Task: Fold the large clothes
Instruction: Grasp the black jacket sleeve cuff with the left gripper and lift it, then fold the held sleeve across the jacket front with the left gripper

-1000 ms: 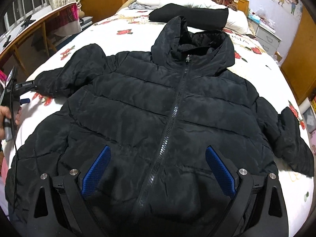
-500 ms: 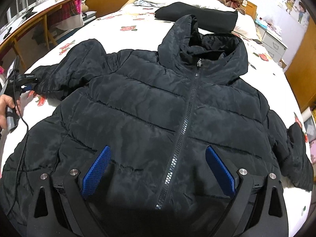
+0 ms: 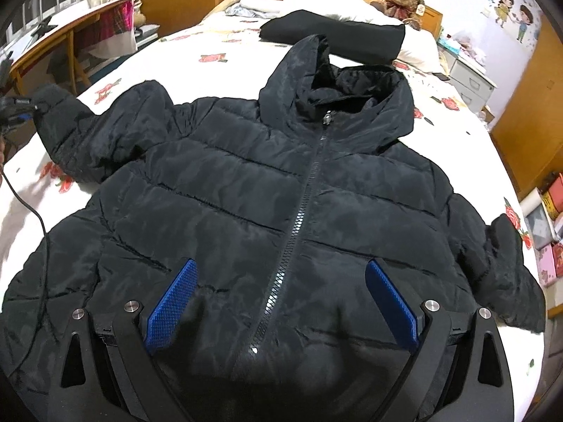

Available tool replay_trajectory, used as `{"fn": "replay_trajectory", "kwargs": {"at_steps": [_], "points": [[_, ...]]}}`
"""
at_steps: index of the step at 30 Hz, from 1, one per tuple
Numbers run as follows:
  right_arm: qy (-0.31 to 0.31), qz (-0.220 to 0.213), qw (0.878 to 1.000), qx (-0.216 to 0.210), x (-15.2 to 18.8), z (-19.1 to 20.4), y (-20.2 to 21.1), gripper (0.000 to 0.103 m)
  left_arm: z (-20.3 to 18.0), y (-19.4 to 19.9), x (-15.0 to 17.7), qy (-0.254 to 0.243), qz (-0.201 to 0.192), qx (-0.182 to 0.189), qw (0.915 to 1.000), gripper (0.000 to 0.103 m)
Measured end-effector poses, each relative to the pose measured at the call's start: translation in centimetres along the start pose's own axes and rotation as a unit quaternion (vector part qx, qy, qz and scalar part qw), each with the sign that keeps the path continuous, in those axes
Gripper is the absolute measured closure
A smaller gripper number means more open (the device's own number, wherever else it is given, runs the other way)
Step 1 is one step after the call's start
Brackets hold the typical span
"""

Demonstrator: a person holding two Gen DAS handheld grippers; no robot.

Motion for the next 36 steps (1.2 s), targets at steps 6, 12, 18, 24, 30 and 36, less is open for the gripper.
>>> {"fn": "replay_trajectory", "kwargs": {"at_steps": [6,12,18,24,30,36], "points": [[-0.015,-0.014,1.000,0.000,0.3,-1.8,2.6,0.007,-7.6,4.8,-1.0,-0.055,-0.019,0.053,0.9969,0.094],[-0.035,-0.030,0.999,0.008,1.0,-4.8,5.0,0.007,-15.9,7.8,0.8,-0.107,-0.016,0.111,0.9879,0.094],[-0.058,-0.036,0.998,0.018,2.3,-8.3,5.8,0.007,-24.1,8.5,4.1,-0.159,0.006,0.160,0.9743,0.094],[-0.081,-0.029,0.996,0.034,3.9,-12.1,5.3,0.007,-31.1,6.7,10.2,-0.193,0.056,0.198,0.9592,0.094],[-0.097,-0.015,0.994,0.047,5.4,-14.9,3.8,0.007,-35.6,3.9,17.0,-0.229,0.111,0.222,0.9411,0.094],[-0.097,-0.001,0.994,0.054,6.0,-15.8,1.9,0.007,-37.6,2.1,21.9,-0.261,0.164,0.241,0.9202,0.093]]}}
Point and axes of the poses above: each gripper's, at about its wrist camera, not at the fingertips, and y roughly against the way its jaws point, z to its left, x to its underside, the point moved 10 cm from there along -y, roughly the way its jaws point, and after that the axes turned 4 degrees about x, right-handed, at the moved point
